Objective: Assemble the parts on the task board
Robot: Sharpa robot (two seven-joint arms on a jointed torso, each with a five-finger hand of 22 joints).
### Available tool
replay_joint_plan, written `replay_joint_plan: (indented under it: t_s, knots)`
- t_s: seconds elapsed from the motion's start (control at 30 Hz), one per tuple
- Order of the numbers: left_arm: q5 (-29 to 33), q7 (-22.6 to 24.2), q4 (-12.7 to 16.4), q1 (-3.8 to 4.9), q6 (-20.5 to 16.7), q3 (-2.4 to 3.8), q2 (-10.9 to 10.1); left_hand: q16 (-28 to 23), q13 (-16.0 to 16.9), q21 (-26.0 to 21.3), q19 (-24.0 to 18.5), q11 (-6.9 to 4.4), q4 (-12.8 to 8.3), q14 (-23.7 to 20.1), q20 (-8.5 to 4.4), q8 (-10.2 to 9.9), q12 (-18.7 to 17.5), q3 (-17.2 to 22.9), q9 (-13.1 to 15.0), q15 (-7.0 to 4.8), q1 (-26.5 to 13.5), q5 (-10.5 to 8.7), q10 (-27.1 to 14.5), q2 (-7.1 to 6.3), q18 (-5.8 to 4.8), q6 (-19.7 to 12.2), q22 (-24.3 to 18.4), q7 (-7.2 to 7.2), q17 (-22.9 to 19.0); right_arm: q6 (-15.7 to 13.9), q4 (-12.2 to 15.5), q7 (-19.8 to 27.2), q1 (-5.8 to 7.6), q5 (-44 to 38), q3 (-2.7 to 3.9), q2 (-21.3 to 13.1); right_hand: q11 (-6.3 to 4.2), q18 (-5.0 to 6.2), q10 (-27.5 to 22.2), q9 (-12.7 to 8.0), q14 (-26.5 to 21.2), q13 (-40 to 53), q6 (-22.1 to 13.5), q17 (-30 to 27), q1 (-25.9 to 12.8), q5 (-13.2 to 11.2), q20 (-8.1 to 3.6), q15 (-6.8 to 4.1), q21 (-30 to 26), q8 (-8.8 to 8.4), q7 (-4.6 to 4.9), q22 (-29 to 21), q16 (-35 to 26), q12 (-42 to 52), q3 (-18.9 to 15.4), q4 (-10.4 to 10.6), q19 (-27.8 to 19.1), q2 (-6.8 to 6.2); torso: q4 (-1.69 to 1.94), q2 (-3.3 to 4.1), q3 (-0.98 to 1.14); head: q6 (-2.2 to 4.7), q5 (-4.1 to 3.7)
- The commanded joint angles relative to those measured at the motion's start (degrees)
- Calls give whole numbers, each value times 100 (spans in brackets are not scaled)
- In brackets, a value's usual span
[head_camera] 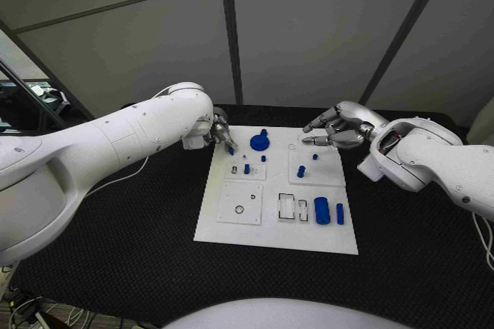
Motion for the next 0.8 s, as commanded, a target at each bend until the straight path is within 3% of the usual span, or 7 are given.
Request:
replay_joint_plan:
  t_s: [0.03, 0.3, 0.7, 0.8]
  knots:
    - [11, 110, 30, -6, 87, -3, -25, 29, 558, -11, -29, -28, -152, 512, -28, 77, -38, 80, 109, -49, 116, 5, 8, 79, -151, 59, 19, -24, 1260, 35, 6, 63, 11, -8, 4, 2, 12, 34, 24, -8, 243, 2, 19, 1, -37, 23, -39, -30, -17, -33, 6, 349, -22, 26, -24, -10, 29, 2, 4, 0, 1, -5, 2]
    - [10, 314, 268, -22, -158, -2, -197, 47, 541, 13, -6, -40, -424, 519, -34, 197, -42, 174, 322, -51, 106, 6, 36, 81, -159, -10, 69, -30, 1280, 32, 3, 72, 11, -8, 4, 0, 11, 36, 25, -7, 242, 3, 23, -4, -41, 24, -39, -30, -21, -32, 6, 344, -25, 27, -24, -9, 27, 7, 12, -5, 2, -9, 5]
    - [-9, 540, 1355, -44, -752, -1, -831, 84, 553, 70, 57, -58, -672, 535, -45, 265, 31, 260, 442, -67, 111, 5, 88, 20, -175, -22, 155, -41, 1324, 23, 5, 78, 11, -8, 4, -39, 11, 36, 25, -6, 242, 2, 25, -5, -45, 24, -39, -30, -22, -31, 6, 343, -26, 27, -24, -7, 27, 11, 22, -5, 2, -8, 29]
    - [-42, 547, 1487, -57, -816, -2, -903, 96, 554, 87, 76, -62, -709, 541, -49, 275, 40, 279, 457, -72, 110, 8, 97, 17, -180, -17, 178, -44, 1339, 23, 7, 78, 11, -8, 4, -43, 11, 35, 25, -6, 242, 2, 27, -7, -53, 24, -39, -30, -21, -31, 6, 345, -27, 27, -25, -2, 28, 15, 12, -6, 1, -3, 45]
